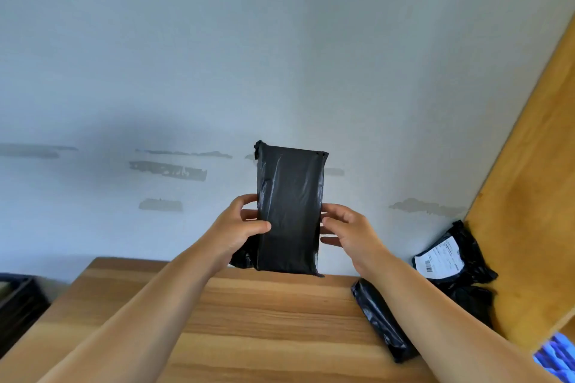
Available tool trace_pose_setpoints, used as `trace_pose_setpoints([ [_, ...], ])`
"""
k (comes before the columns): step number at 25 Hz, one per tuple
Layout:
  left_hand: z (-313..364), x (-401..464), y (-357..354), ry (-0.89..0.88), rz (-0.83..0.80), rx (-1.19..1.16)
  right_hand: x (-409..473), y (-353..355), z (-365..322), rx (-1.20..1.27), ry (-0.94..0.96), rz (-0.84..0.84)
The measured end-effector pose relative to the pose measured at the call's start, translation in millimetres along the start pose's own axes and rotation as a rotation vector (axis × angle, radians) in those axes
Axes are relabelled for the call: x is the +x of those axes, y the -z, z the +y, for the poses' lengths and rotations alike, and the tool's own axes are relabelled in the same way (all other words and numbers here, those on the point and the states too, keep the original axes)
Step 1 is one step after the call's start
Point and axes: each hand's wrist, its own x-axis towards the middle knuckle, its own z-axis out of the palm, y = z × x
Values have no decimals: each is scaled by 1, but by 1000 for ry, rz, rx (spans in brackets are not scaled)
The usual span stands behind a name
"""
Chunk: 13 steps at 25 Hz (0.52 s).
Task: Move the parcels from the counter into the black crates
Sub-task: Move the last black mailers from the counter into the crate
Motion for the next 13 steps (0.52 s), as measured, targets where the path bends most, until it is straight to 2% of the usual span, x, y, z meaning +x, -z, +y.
trace_pose_setpoints([
  [3, 17, -6, 12, -108, 14, 52, 1, -5, -27, 113, 25, -34],
  [8, 35, -7, 16, -277, 141, 210, 1, -14, -52, 285, 5, -93],
  [11, 42, -7, 17, -300, 162, 220, 0, -15, -56, 385, -38, -118],
  [13, 45, -12, 14, -270, 114, 201, 0, -12, -57, 422, -59, -106],
])
